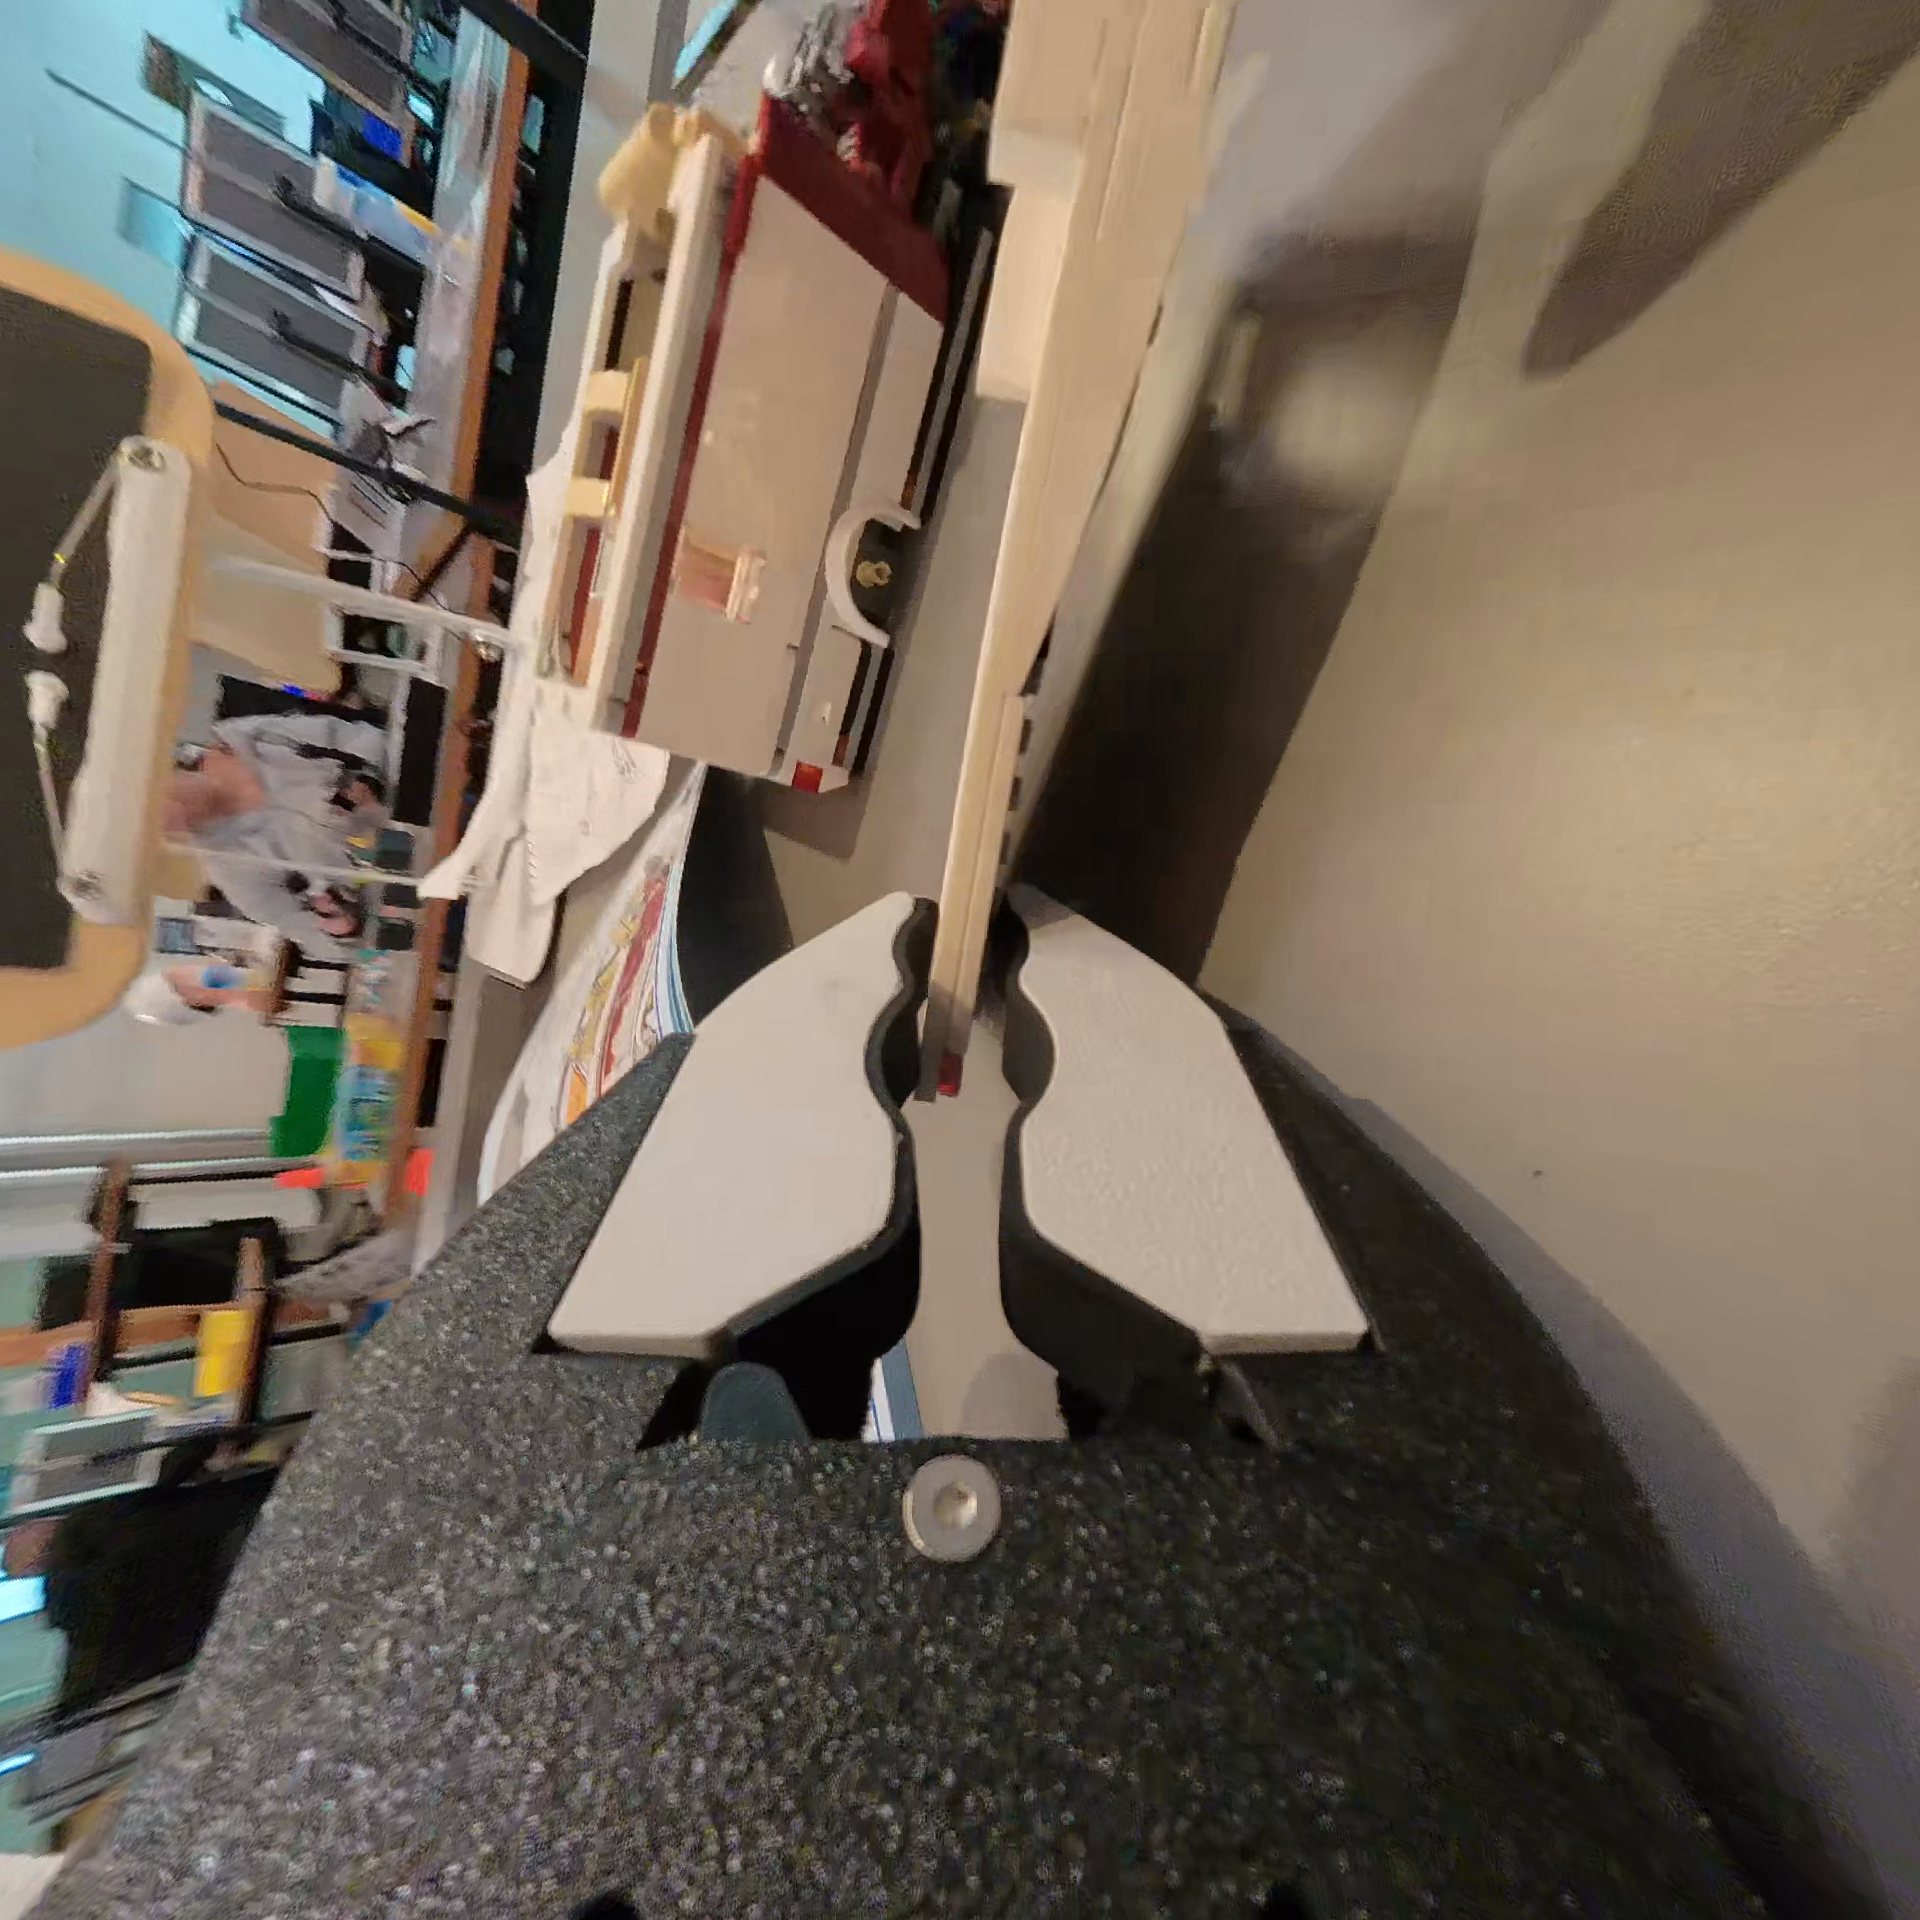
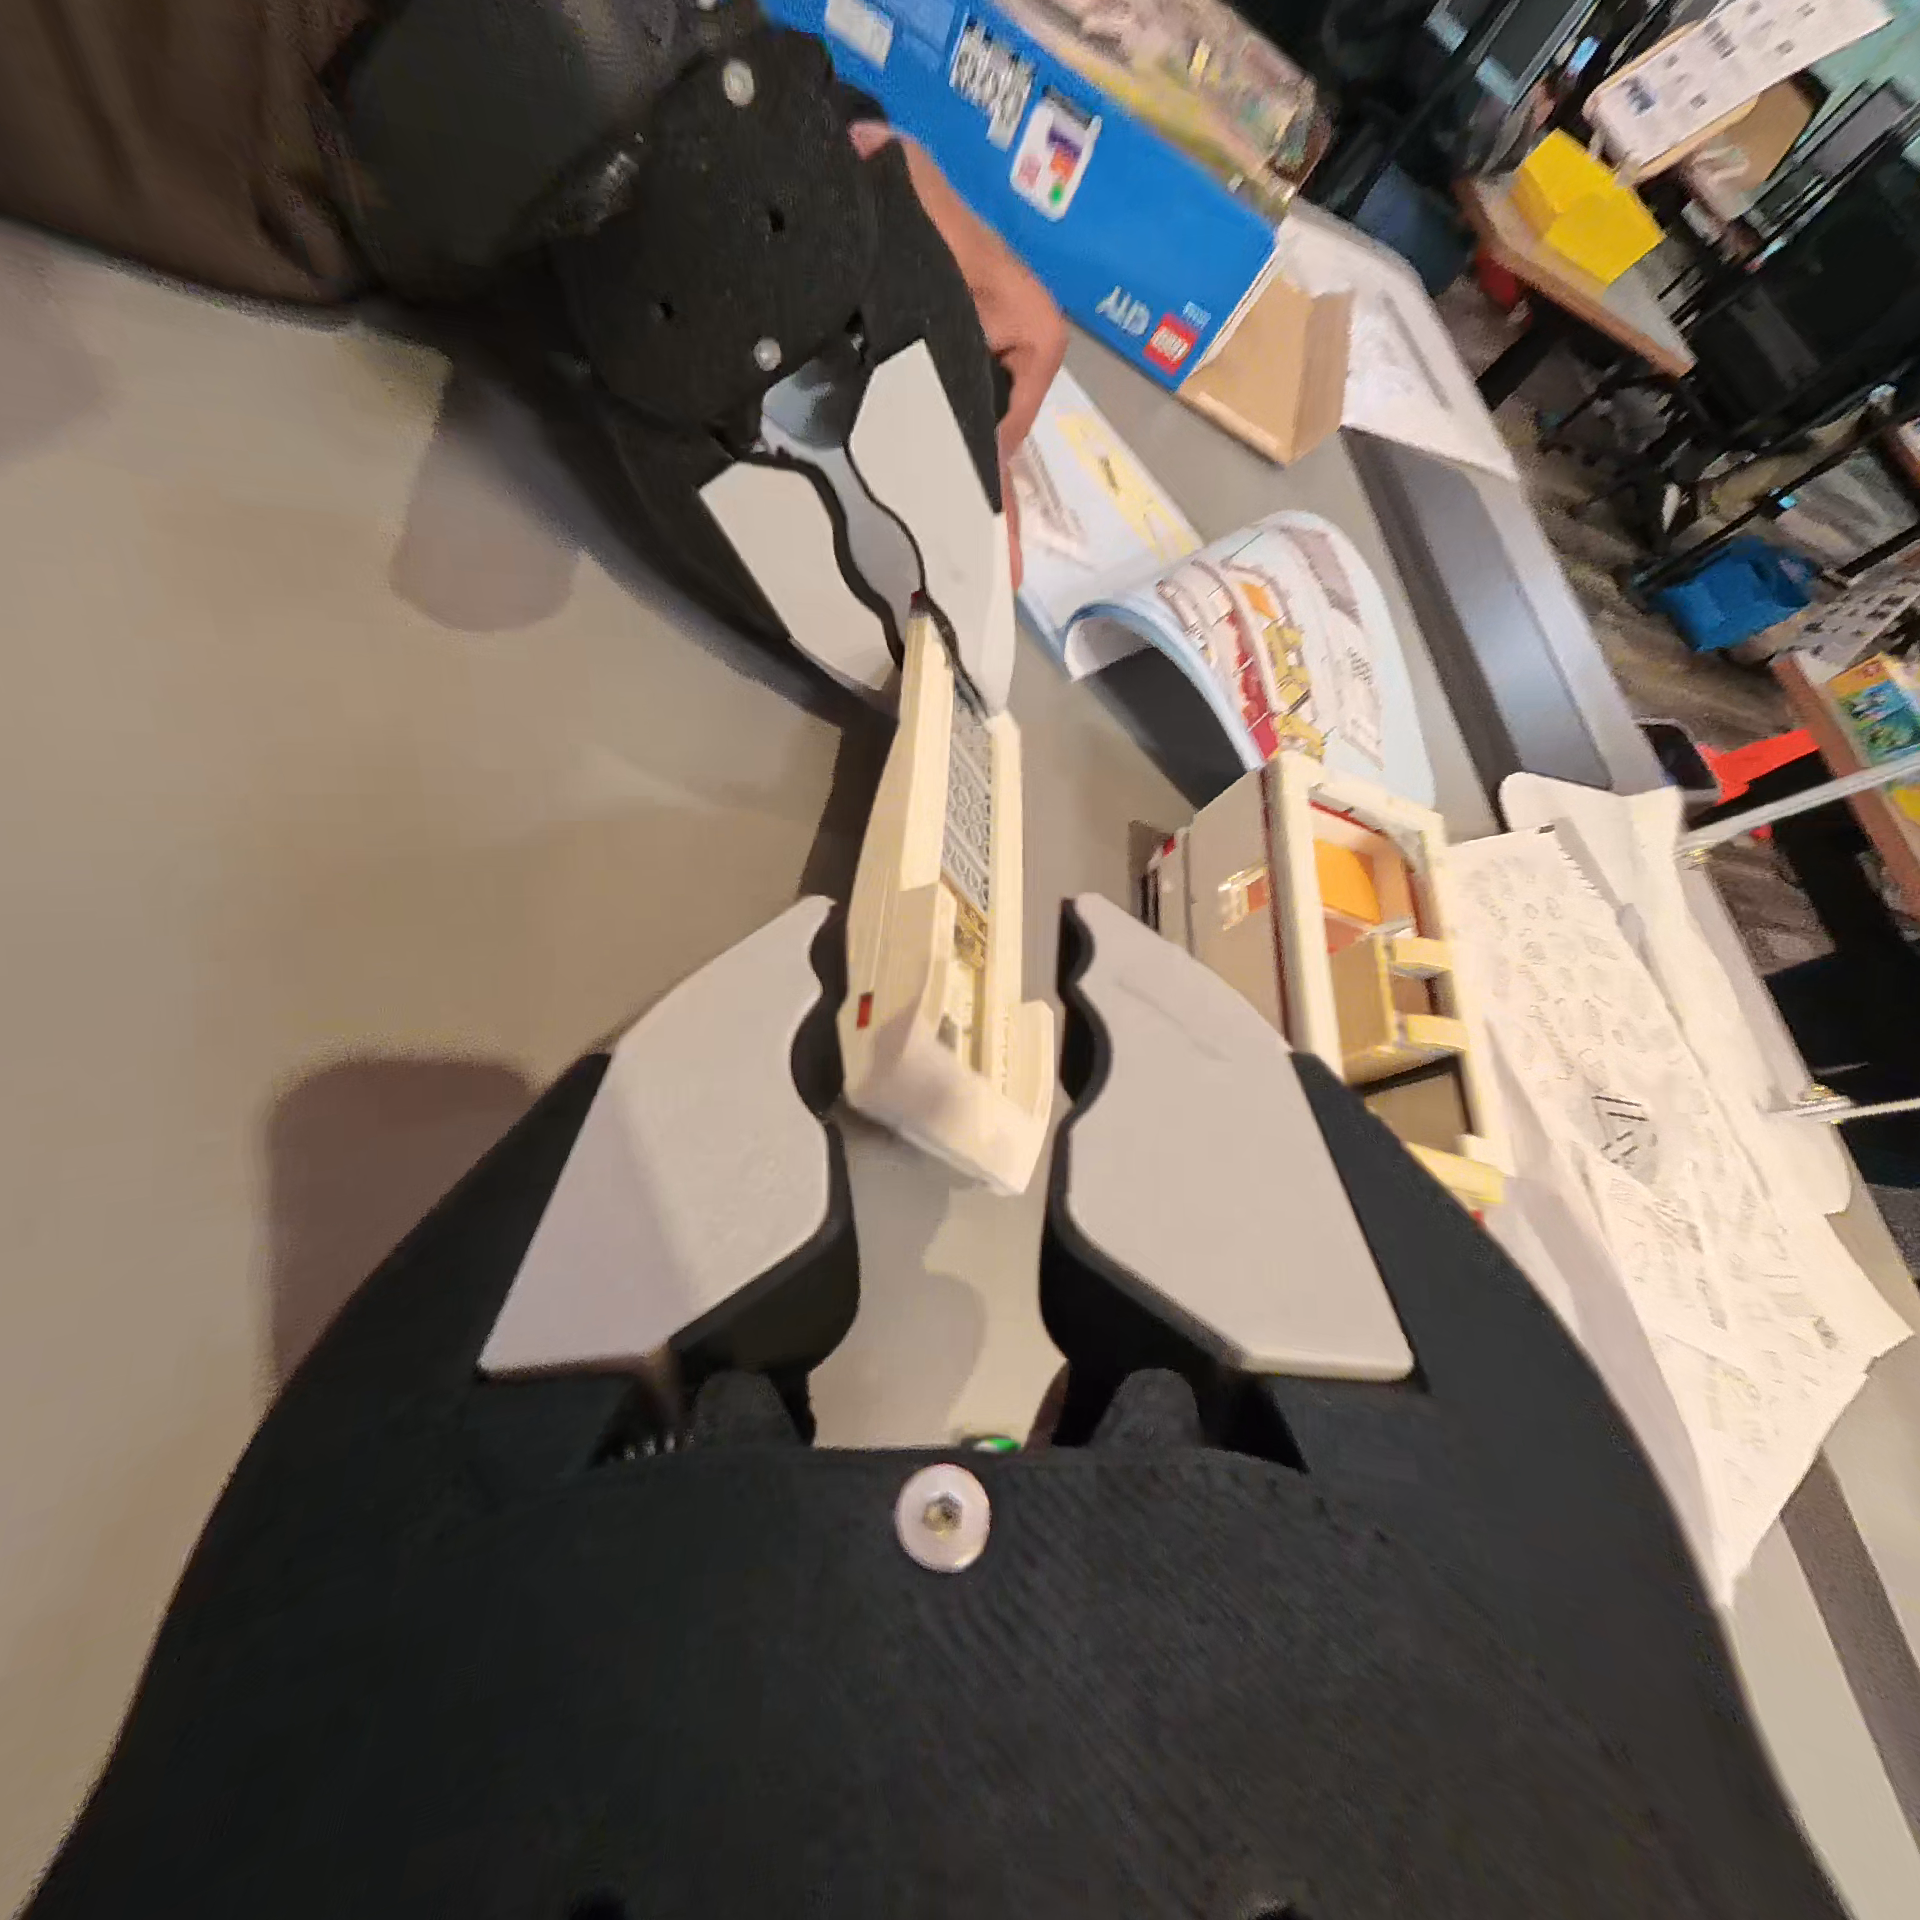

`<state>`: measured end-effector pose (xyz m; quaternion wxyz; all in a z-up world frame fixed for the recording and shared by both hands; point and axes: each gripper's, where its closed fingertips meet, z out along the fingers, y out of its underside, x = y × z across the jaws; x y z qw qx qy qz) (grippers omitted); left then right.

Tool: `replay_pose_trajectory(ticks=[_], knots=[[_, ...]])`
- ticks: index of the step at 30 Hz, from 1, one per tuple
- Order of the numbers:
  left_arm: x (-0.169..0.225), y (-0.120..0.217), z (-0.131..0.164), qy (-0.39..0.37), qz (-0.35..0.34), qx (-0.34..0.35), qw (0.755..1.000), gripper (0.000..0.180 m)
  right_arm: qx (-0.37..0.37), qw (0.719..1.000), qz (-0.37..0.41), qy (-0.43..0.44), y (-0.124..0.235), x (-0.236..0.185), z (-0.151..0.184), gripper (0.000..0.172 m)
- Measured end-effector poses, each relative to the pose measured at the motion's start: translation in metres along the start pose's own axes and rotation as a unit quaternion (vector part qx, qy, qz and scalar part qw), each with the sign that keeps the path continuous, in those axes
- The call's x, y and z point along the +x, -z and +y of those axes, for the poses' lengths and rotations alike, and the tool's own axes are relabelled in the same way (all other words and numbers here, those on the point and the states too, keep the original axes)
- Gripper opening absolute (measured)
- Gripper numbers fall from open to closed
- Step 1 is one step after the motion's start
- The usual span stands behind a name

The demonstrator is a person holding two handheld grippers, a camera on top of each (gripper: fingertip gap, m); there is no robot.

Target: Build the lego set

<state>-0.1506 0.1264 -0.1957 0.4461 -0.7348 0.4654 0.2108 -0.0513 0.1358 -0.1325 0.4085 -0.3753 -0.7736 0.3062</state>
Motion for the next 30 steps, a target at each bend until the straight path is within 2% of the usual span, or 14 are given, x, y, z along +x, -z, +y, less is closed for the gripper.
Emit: replay_pose_trajectory(ticks=[3,5,8,11,15,22,26,30], knots=[[-0.003,0.008,0.0,0.102,0.059,0.01,0.993,0.009,0.034,0.999,0.028,-0.014,0.015,0.017,-0.012,0.048],[-0.004,0.017,-0.007,0.202,0.122,0.039,0.971,0.008,0.042,0.998,0.047,-0.02,0.022,0.026,-0.016,0.051],[-0.011,0.034,-0.021,0.355,0.229,0.096,0.901,0.008,0.04,0.997,0.067,-0.022,0.023,0.034,-0.014,0.051],[-0.015,0.041,-0.024,0.43,0.287,0.114,0.848,0.008,0.031,0.997,0.069,-0.023,0.017,0.034,-0.008,0.052],[-0.012,0.038,-0.025,0.48,0.323,0.118,0.807,0.009,-0.002,0.995,0.093,0.021,0.004,0.03,0.002,0.054],[-0.005,0.035,-0.038,0.568,0.353,0.148,0.729,0.009,-0.07,0.972,0.136,0.177,-0.021,0.014,0.017,0.076],[-0.004,0.039,-0.043,0.596,0.357,0.169,0.699,0.009,-0.094,0.959,0.141,0.226,-0.032,0.005,0.022,0.086],[-0.002,0.044,-0.047,0.599,0.363,0.181,0.691,0.009,-0.11,0.949,0.158,0.249,-0.037,0.007,0.026,0.087]])
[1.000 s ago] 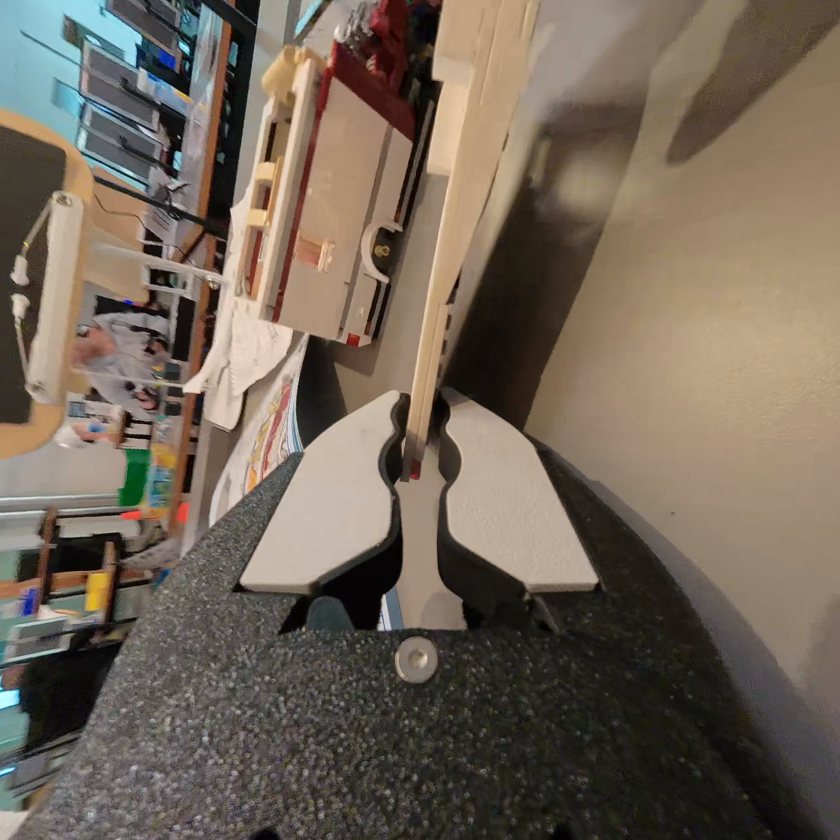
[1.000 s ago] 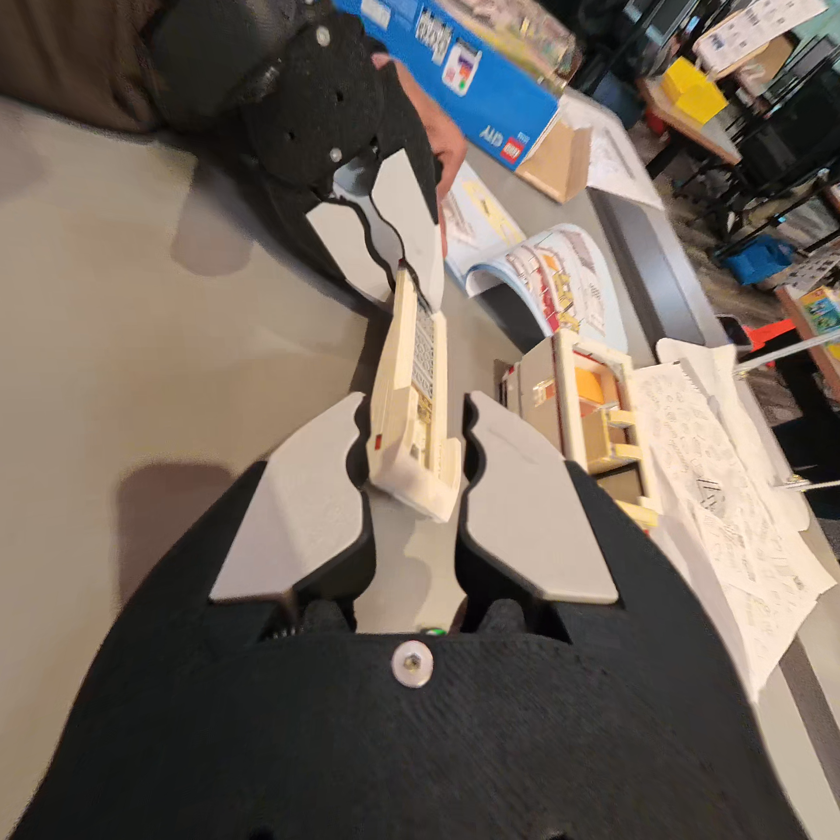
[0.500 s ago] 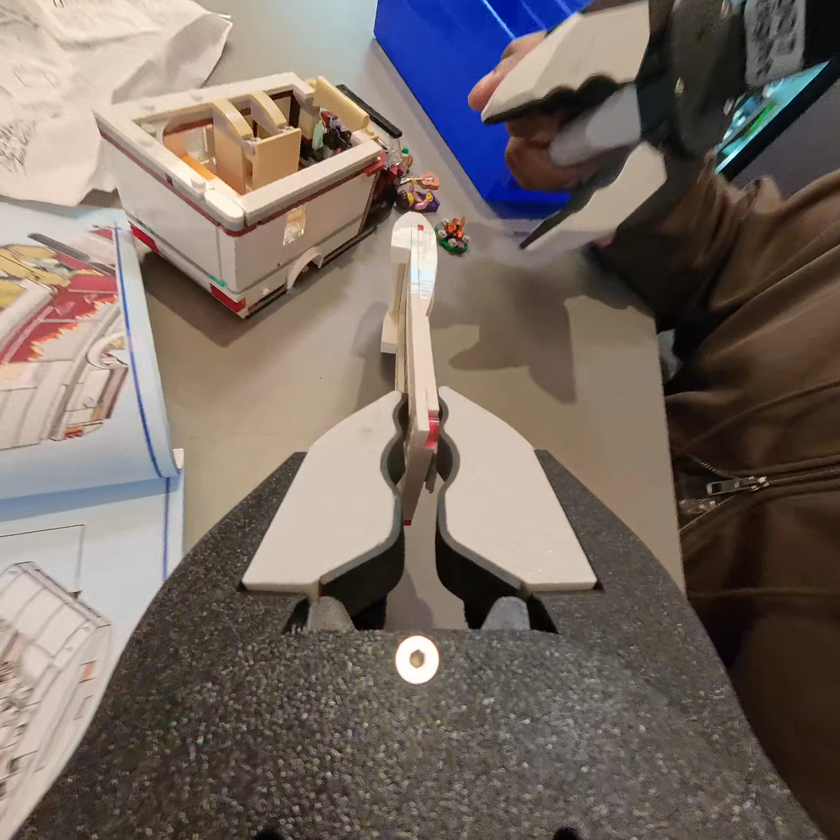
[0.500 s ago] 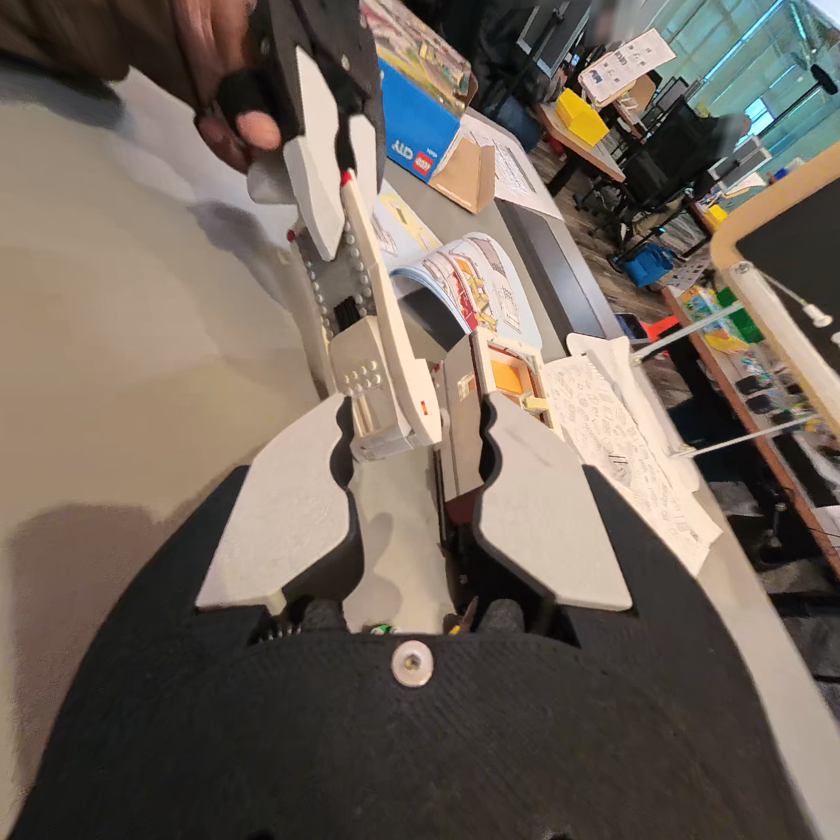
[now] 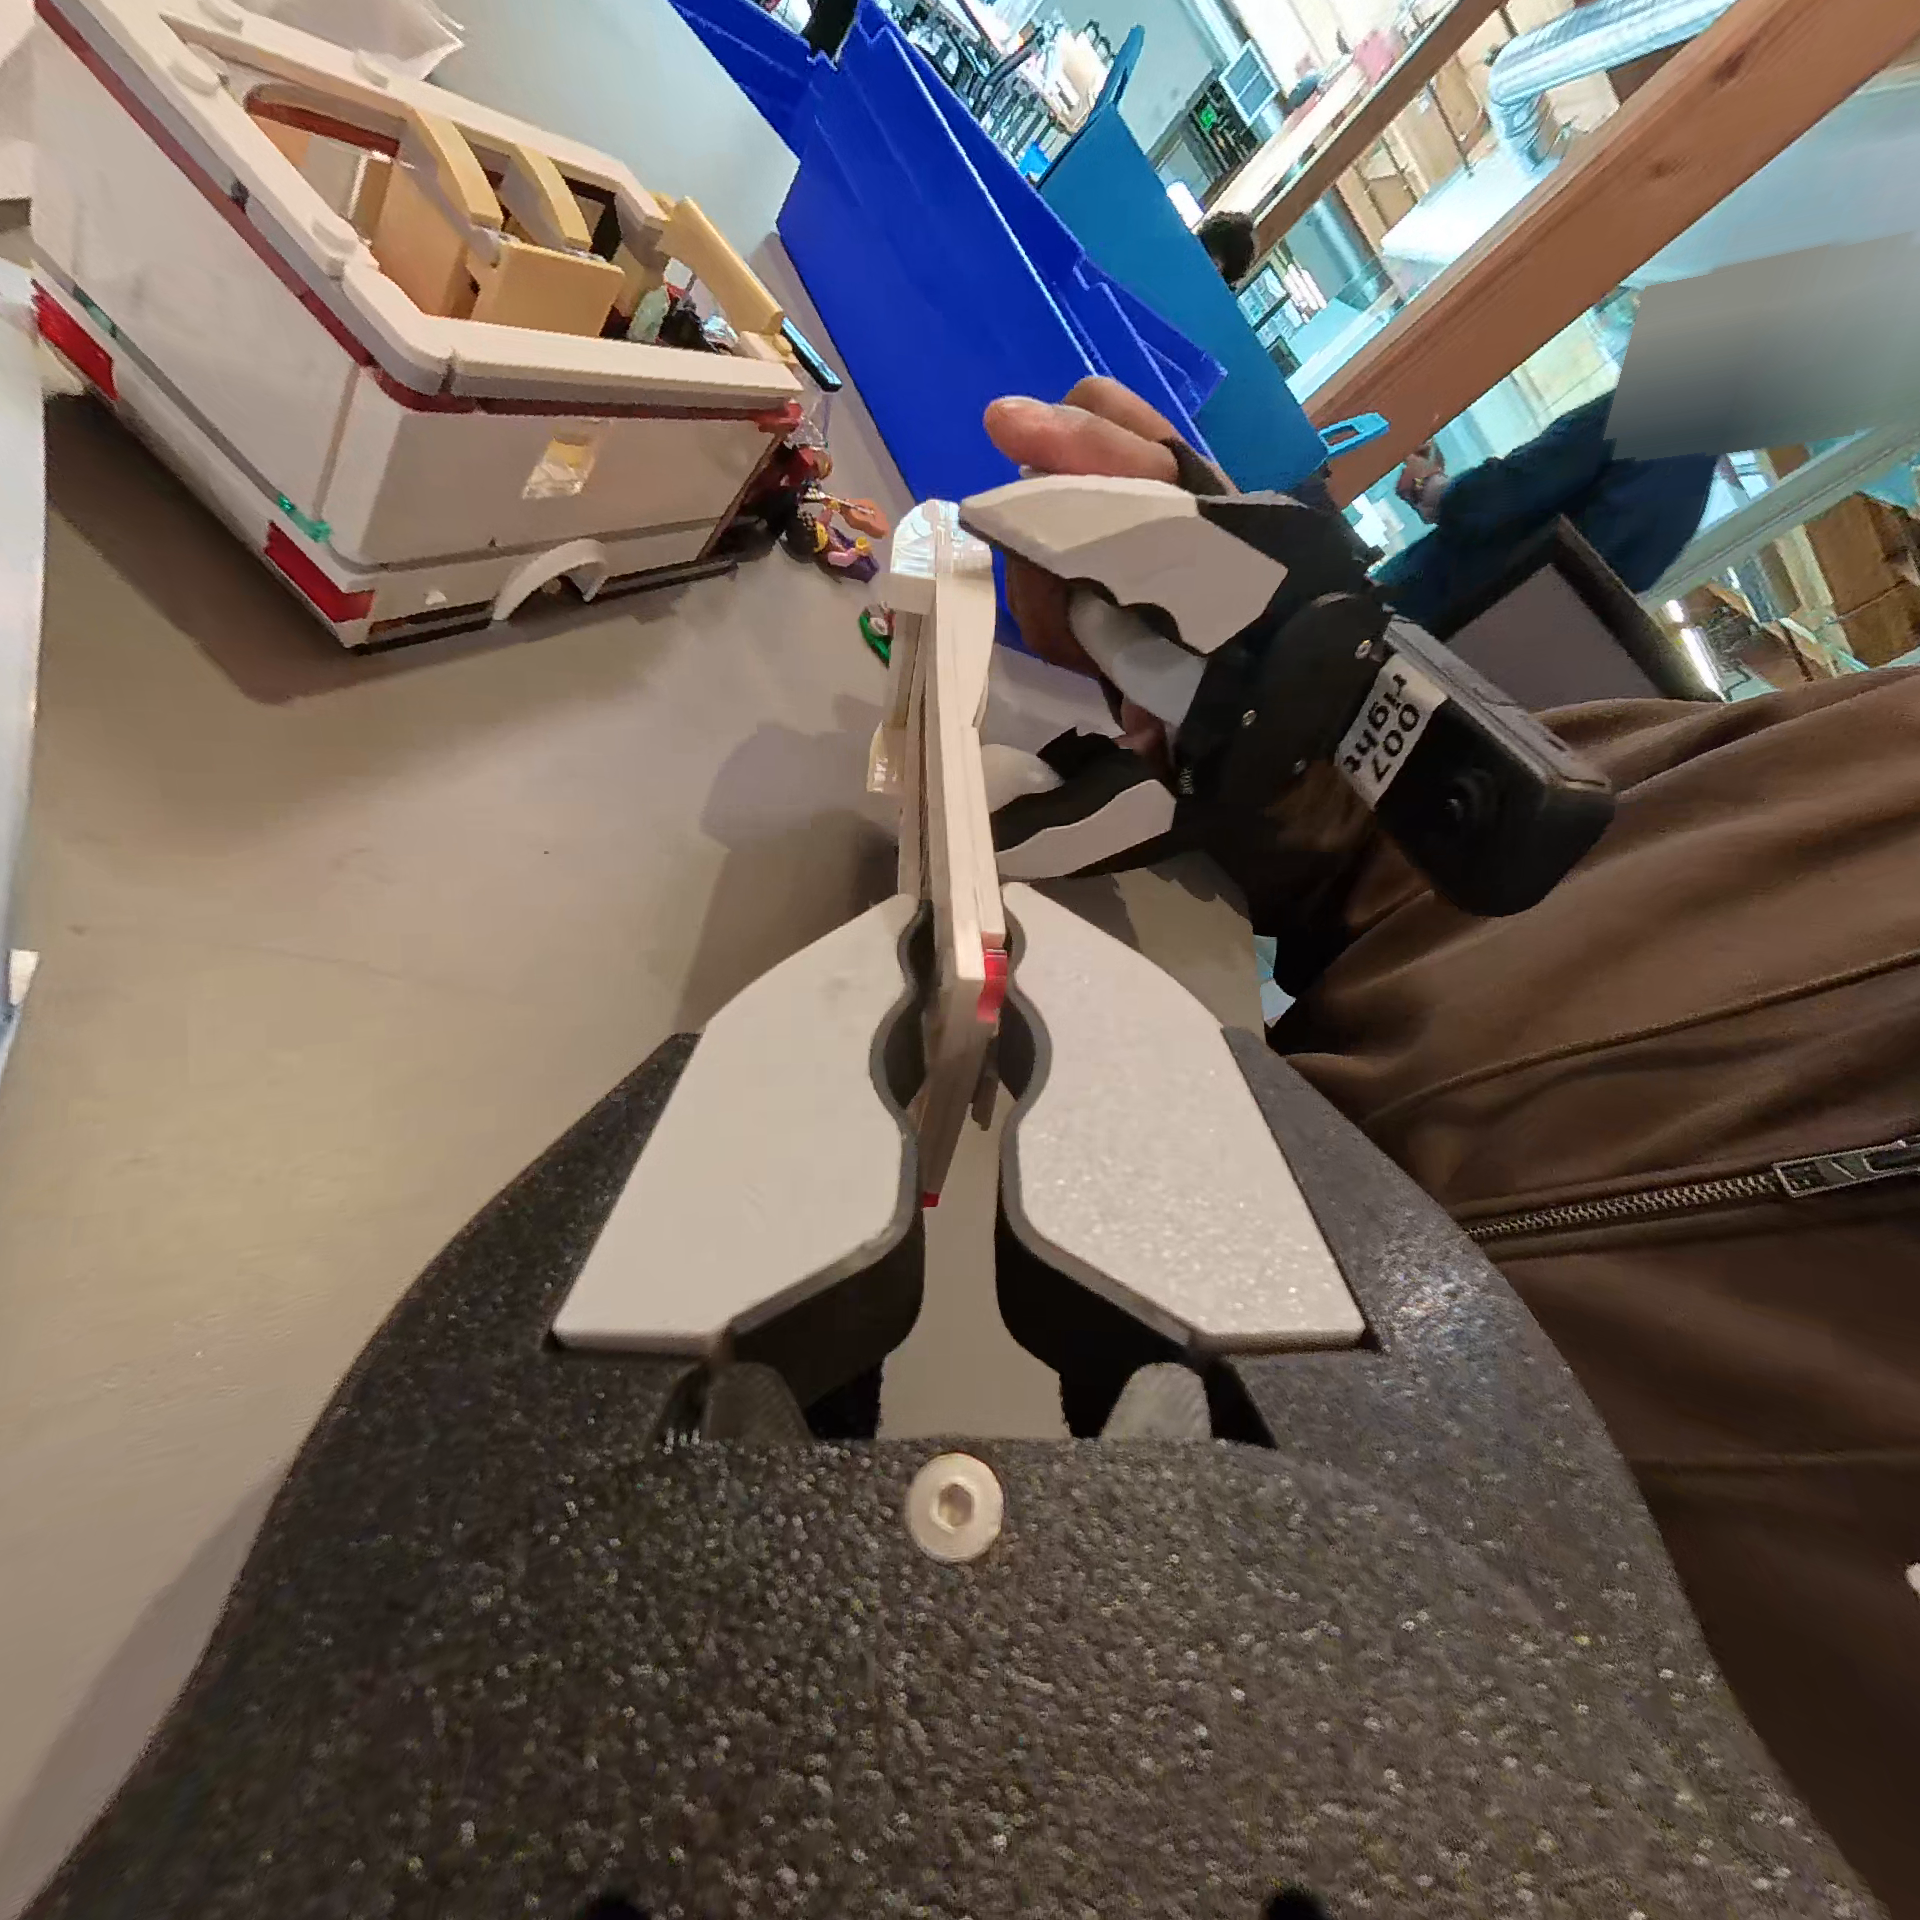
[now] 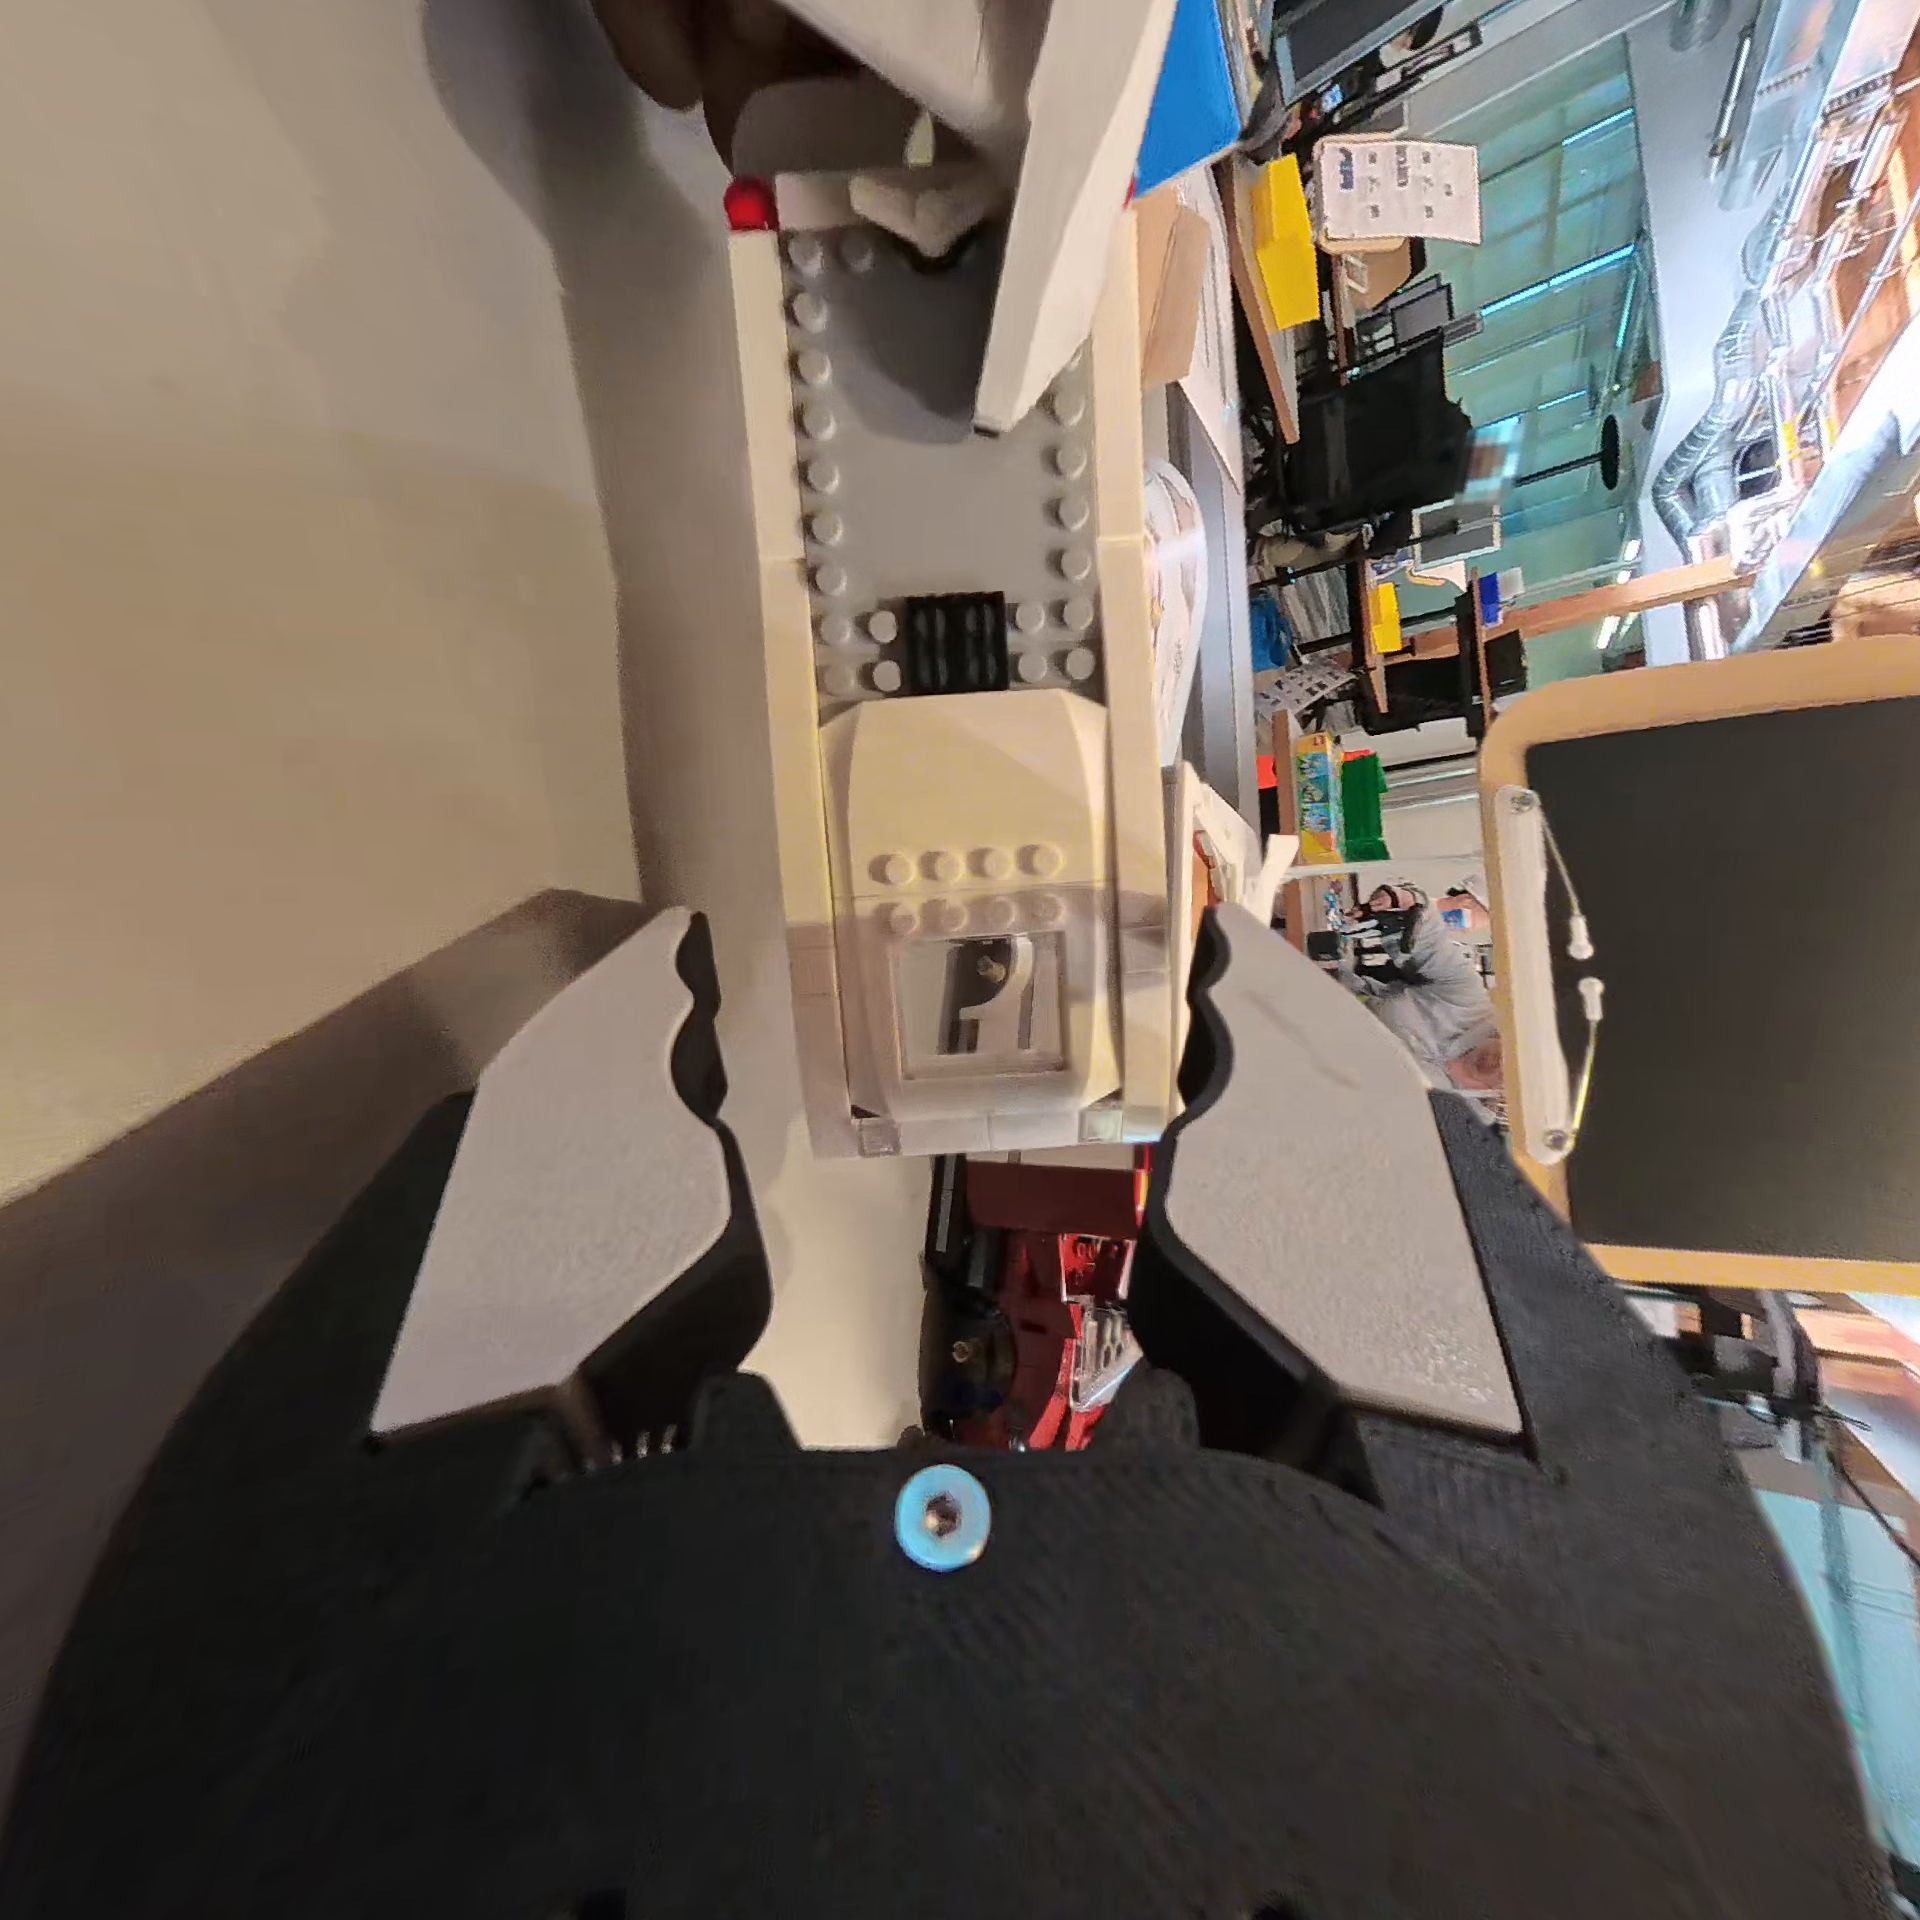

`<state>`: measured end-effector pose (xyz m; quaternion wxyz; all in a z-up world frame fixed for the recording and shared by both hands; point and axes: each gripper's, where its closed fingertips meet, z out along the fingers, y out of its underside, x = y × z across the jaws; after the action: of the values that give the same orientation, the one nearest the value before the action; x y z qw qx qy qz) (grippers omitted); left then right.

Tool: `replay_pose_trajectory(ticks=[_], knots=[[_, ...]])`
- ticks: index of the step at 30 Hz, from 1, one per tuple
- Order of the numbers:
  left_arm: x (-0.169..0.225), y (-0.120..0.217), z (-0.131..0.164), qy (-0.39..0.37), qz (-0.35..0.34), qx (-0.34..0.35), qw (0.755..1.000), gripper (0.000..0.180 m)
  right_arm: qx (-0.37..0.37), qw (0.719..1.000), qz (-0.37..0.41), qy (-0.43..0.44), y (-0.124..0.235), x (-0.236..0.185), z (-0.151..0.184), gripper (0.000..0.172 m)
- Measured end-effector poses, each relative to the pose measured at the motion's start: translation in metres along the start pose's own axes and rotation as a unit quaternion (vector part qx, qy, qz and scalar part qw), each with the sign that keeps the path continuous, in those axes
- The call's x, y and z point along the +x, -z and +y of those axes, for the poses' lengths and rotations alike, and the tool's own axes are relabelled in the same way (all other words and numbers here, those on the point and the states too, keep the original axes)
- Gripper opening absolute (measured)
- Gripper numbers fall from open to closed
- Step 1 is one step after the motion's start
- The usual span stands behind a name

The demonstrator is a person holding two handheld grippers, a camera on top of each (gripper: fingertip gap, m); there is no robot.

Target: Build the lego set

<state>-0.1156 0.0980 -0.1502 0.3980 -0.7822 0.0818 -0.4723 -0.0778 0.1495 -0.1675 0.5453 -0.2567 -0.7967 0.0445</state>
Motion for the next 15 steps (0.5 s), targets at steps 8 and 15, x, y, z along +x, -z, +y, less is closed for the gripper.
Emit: replay_pose_trajectory(ticks=[8,15], knots=[[0.0068,-0.0039,0.0073,-0.022,0.011,-0.019,1.0,0.009,-0.017,0.999,0.016,0.035,-0.0041,-0.0038,0.0049,0.077],[0.0069,0.0019,-0.0019,-0.078,-0.009,0.005,0.997,0.02,-0.017,1.0,0.002,0.009,-0.0017,-0.0057,0.0077,0.076]])
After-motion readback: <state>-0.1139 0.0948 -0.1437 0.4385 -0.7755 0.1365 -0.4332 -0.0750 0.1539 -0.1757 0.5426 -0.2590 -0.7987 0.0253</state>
